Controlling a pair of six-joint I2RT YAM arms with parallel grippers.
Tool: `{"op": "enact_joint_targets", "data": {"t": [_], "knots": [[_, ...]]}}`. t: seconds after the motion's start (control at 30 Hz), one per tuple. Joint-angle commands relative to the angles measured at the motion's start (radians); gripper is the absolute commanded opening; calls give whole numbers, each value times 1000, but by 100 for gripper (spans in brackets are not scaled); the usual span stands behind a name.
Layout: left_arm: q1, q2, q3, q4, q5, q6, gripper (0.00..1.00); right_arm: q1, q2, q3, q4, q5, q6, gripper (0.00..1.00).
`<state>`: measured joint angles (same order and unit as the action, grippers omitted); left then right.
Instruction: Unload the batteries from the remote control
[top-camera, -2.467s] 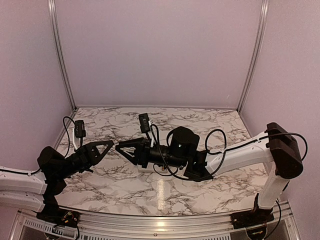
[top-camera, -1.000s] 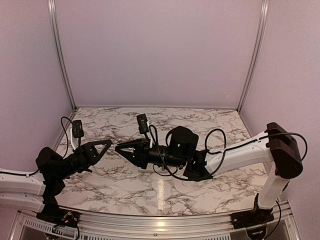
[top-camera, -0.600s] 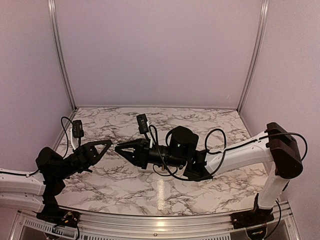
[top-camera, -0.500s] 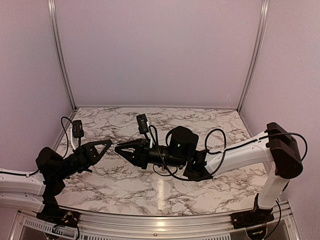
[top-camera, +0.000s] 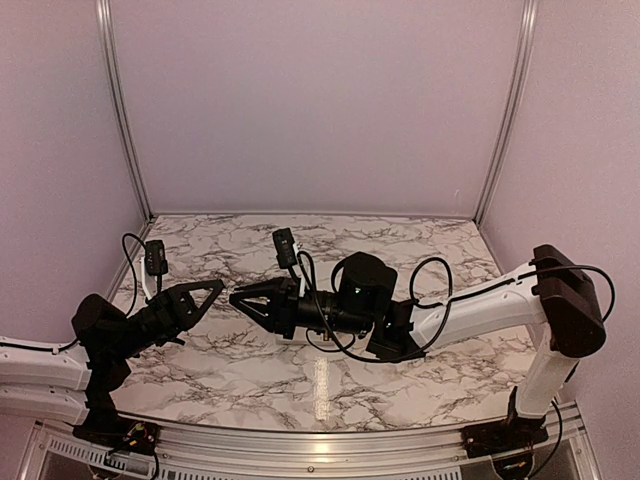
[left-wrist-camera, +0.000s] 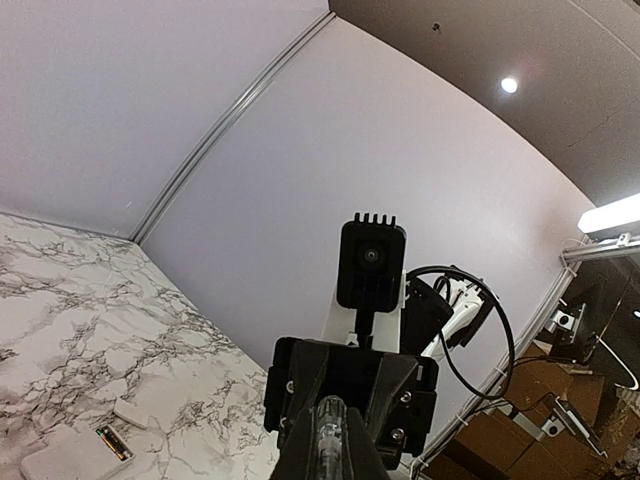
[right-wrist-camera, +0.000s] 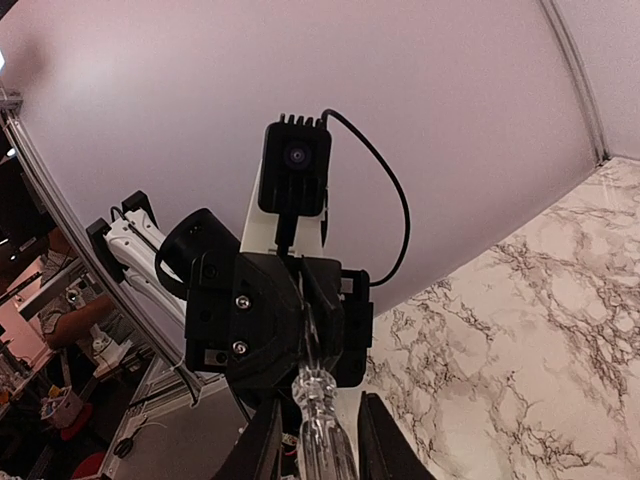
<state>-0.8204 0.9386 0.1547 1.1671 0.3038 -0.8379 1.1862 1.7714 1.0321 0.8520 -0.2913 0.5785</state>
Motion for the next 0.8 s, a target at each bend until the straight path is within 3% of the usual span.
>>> {"op": "enact_joint_targets", "data": {"t": [0.0, 0.77], "knots": [[0, 10, -6, -34, -24, 22, 0, 9, -20, 44, 21, -35, -18, 25], [0, 3, -17, -24, -39, 20, 0, 10, 23, 57, 161, -68, 55, 25]]}}
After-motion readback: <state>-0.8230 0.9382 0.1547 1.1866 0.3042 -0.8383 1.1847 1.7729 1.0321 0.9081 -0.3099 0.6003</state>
